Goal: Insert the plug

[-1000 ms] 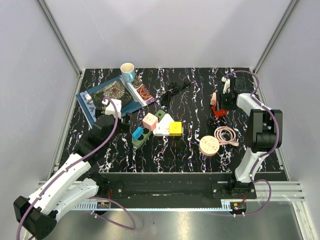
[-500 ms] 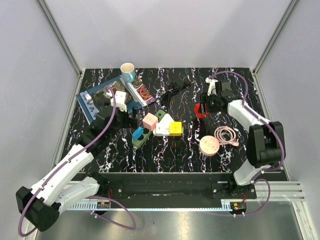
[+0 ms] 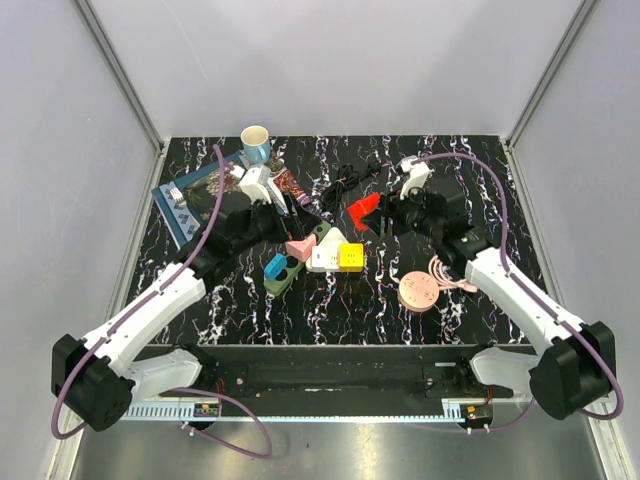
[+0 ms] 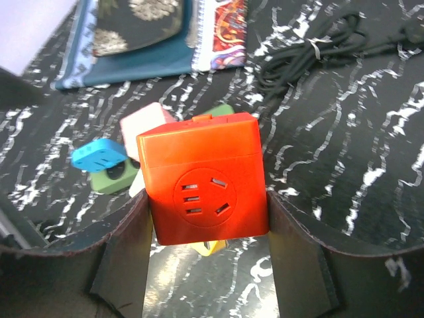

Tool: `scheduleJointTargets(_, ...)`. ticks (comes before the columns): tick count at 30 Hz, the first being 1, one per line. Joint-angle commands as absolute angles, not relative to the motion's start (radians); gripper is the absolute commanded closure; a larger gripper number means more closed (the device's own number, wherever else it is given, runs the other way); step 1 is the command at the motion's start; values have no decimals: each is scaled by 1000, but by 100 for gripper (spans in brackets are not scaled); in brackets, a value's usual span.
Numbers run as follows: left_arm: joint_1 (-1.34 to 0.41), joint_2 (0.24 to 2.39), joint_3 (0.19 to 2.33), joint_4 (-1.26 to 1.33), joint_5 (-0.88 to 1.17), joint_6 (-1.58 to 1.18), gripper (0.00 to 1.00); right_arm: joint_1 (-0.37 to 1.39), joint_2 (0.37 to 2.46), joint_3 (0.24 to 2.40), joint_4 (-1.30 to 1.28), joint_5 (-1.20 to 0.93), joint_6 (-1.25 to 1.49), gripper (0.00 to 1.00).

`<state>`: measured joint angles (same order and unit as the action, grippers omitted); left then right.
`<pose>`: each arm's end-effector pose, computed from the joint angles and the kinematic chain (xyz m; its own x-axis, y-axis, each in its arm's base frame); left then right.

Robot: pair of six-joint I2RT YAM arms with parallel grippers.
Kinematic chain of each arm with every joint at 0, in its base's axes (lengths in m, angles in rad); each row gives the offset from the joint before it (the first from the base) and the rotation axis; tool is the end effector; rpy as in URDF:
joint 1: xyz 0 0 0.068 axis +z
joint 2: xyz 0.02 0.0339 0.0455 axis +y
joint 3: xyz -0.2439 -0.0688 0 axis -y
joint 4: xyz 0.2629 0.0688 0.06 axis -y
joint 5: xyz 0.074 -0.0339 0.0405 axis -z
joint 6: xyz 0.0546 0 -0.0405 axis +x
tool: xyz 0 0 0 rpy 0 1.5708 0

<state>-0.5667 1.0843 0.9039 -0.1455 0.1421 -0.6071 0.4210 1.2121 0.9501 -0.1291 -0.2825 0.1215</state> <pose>0.2461 -0.1658 0.3000 -0.5896 -0.2942 -0.7522 0.3753 0.7248 -0.5777 0.2865 0.1450 0.2835 -0.4214 -0.0612 -0.9048 -0.5809 0.7844 0.2175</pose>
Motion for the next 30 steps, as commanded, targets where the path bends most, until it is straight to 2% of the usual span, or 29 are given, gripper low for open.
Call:
scheduleJointTargets(1, -598, 1109, 966, 21, 209, -790, 1, 485, 1144, 911, 69, -321, 210, 73)
scheduleJointTargets(4, -615, 1138, 983, 69, 225, -839, 1, 527, 1124, 887, 87, -351, 213, 73)
scheduleJointTargets(10, -615, 1180, 1084, -49, 204, -847, 1, 587, 1075, 838, 103, -310, 201, 73)
scheduleJointTargets(15, -617, 1229, 1115, -100, 276, -862, 1, 606, 1046, 828, 101, -313, 187, 73)
scheduleJointTargets(21, -655, 1253, 1111, -109, 311, -890, 1, 614, 1019, 824, 109, -279, 179, 73)
scheduleJointTargets(30, -721, 1250, 1059, -57, 247, -930, 7, 624, 1017, 815, 137, -258, 199, 72)
